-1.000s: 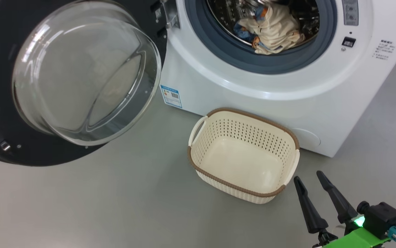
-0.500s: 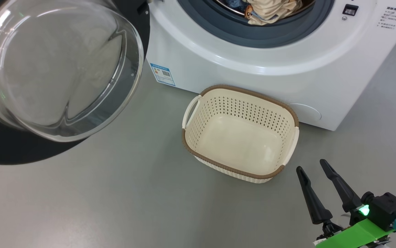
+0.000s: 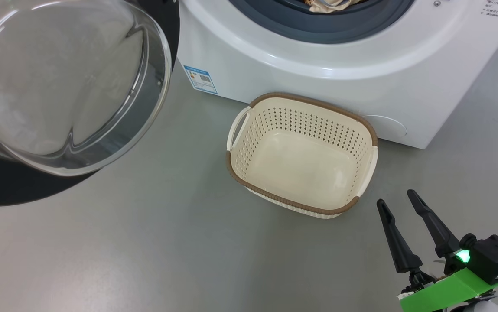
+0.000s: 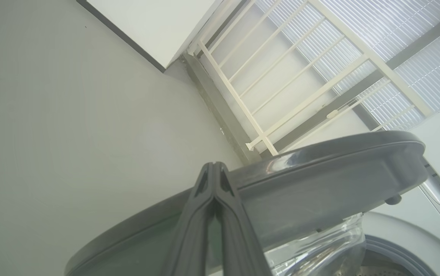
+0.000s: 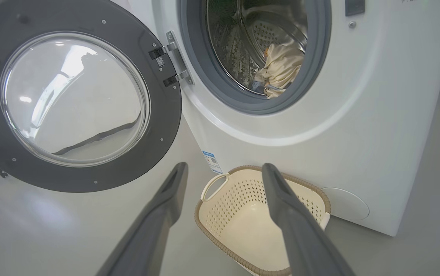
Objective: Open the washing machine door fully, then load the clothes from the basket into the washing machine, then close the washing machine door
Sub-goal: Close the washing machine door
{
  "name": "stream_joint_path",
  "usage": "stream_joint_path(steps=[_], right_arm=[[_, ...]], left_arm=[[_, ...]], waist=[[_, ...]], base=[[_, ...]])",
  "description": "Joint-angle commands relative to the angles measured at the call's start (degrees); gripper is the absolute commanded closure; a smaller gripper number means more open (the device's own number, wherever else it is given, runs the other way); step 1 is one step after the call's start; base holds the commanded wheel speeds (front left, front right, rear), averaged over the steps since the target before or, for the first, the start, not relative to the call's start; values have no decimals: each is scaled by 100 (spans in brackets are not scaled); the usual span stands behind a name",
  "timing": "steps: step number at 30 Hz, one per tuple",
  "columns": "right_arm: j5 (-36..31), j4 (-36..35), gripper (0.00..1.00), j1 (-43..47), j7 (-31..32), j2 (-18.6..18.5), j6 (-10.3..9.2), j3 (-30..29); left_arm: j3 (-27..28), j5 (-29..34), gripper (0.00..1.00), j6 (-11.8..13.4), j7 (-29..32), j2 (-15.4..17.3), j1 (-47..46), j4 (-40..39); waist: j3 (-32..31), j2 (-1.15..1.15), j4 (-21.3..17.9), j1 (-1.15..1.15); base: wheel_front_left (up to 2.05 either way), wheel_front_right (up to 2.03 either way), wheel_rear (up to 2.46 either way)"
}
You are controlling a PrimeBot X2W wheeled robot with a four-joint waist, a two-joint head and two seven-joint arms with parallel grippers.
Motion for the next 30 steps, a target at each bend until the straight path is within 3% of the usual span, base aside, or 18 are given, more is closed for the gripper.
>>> stream_joint_path(steps=[1, 16, 30], right_arm=[[-9, -159, 0, -140, -46, -82, 32, 125], [-19, -154, 0, -215, -46, -64, 32, 108], [10, -92, 0, -205, -46, 77, 32, 95]], left_arm=[[103, -80, 100, 2, -19, 396, -101, -149], [-54, -274, 100, 2, 21, 436, -87, -242], [-514, -550, 100, 2, 1158, 530, 95, -529]], waist=[[26, 0, -16, 0], [94, 0, -93, 0], [-155, 0, -43, 0]], base=[[0, 0, 0], [0, 0, 0], [0, 0, 0]])
